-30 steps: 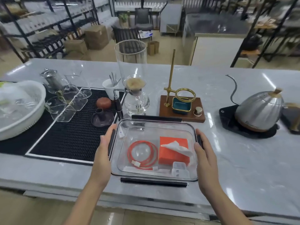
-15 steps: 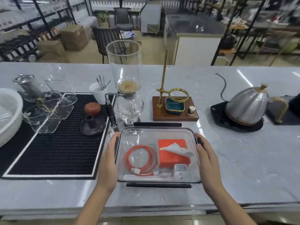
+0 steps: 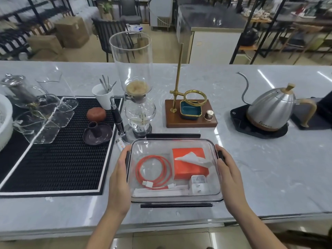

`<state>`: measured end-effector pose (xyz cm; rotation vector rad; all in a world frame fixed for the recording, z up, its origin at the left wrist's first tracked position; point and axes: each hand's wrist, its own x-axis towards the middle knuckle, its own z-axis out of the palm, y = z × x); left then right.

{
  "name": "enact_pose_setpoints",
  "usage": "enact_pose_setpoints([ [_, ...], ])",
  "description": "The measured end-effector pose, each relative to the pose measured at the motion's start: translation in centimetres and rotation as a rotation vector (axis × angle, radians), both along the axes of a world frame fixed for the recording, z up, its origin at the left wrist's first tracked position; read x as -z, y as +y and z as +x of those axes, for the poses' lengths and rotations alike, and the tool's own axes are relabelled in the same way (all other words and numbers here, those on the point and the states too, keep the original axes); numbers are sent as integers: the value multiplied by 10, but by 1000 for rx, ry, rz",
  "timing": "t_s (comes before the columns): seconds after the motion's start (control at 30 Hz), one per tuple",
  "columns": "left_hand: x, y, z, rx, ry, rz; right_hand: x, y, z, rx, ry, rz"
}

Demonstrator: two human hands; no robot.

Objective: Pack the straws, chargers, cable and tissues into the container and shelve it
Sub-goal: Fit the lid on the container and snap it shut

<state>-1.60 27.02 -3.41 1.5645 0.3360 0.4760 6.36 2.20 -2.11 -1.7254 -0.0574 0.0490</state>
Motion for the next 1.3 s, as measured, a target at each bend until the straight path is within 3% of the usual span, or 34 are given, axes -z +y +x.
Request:
enact_pose_setpoints([
  [0.73, -6, 2, 9, -41, 30, 19, 6, 0, 17, -34, 5, 43],
  [1.3, -5, 7, 16, -77, 172, 141, 4, 4, 18, -8, 60, 17],
])
